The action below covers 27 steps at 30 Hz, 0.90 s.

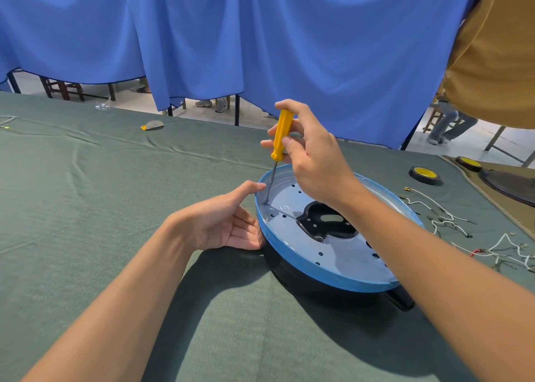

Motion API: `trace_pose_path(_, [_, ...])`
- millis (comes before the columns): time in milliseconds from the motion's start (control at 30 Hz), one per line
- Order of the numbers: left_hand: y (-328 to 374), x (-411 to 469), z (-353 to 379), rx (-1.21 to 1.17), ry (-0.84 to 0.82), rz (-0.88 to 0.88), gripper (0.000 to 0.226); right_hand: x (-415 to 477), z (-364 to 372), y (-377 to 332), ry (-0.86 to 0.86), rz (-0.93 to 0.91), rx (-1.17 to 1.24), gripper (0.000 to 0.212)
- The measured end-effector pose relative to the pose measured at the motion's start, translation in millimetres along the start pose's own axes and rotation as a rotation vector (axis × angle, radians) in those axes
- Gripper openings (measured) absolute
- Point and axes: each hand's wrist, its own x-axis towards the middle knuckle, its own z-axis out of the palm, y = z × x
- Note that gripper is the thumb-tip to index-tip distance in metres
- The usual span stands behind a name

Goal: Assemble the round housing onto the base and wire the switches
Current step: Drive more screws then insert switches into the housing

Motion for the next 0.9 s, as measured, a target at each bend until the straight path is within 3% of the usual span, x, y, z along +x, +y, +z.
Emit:
trace_pose_path(467, [1,-1,1,0.008,0.003,-0.002,0.085,14,-1,11,0.04,0.232,0.017,0.04])
trace_pose_path(633, [1,-2,1,0.01,0.005,0.0,0.083,13,-7,1,-0.011,0.109,-0.028,0.031])
trace_pose_path(800, [3,-4,4,0.028,0.018,-0.002,0.082,14,-7,-16,-0.038,-0.059,-0.284,0.028])
trace_pose_path(900, [3,-7,7,0.045,0.039,0.004,0.078,19,-3,-20,-0.052,-0.067,-0.425,0.028])
